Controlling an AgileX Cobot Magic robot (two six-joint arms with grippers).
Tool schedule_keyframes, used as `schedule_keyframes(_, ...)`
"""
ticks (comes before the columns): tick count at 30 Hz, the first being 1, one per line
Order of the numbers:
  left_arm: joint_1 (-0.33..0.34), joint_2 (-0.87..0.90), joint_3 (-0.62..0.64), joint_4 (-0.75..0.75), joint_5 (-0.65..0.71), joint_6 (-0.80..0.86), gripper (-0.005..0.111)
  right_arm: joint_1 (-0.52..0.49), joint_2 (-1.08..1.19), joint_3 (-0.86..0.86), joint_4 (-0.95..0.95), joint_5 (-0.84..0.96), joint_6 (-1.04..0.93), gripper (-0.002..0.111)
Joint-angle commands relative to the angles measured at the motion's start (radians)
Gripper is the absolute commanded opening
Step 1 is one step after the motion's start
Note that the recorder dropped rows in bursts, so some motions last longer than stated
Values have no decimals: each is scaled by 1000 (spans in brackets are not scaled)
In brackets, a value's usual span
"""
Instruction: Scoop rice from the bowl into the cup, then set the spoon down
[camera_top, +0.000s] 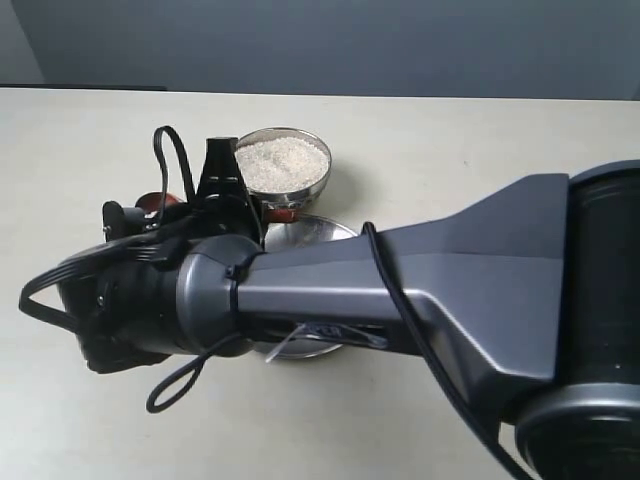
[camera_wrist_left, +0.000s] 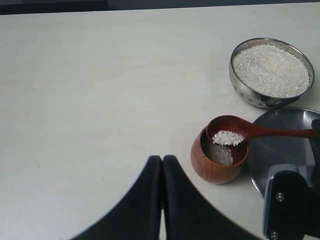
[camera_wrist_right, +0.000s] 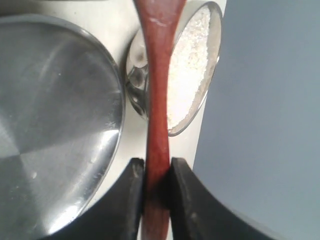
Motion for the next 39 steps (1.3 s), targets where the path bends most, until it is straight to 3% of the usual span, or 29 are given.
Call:
schedule_keyframes(1, 2, 2, 1, 3, -4, 0, 0, -2, -4, 3, -42, 5, -2, -1)
schedule_keyframes(39, 2, 2, 1, 3, -6, 0, 0, -13, -4, 3, -65, 5, -48, -1)
